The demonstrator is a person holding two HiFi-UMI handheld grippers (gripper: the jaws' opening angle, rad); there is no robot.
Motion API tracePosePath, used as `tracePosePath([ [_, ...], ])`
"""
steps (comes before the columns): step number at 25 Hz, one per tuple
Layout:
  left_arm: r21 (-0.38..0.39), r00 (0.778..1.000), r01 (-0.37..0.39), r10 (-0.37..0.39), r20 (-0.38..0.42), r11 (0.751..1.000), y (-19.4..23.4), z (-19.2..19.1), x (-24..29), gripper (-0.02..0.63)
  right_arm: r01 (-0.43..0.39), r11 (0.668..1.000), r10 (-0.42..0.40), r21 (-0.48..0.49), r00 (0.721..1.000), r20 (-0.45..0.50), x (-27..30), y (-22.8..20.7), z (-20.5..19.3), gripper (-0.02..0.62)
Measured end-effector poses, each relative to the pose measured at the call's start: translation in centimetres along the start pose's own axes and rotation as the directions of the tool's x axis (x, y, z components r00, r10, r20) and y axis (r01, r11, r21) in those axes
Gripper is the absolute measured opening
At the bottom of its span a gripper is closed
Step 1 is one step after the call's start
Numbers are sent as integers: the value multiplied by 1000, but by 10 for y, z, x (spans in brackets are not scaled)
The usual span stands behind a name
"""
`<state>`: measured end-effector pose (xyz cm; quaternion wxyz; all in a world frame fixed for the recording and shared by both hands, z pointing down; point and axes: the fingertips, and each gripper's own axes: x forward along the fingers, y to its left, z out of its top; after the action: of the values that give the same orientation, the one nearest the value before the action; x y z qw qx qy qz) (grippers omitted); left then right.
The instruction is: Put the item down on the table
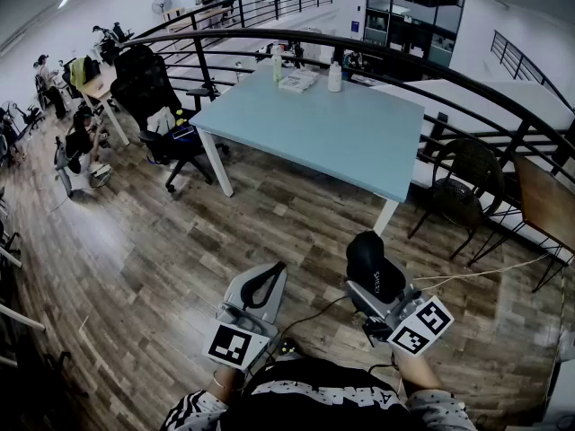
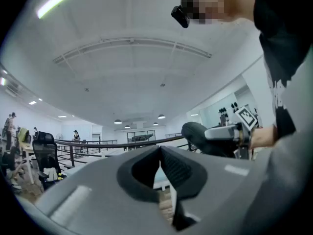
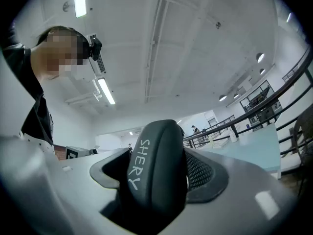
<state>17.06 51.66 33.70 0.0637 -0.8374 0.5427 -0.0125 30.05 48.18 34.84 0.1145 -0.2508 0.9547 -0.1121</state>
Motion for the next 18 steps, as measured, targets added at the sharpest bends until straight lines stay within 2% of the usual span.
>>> tracePosePath([
  [4, 1, 1000, 5, -5, -1, 1000, 3, -2, 3, 0, 4, 1000, -4, 4, 1000, -1, 3, -3, -2, 354],
  [9, -4, 1000, 8, -8, -4, 1000, 9, -6, 8, 0, -37, 999, 37, 17, 998, 47, 7, 0, 4, 354],
  [18, -11, 1000, 3, -3, -19, 1000, 32, -18, 17, 0, -4, 1000, 4, 16, 999, 36, 24, -14, 3, 354],
])
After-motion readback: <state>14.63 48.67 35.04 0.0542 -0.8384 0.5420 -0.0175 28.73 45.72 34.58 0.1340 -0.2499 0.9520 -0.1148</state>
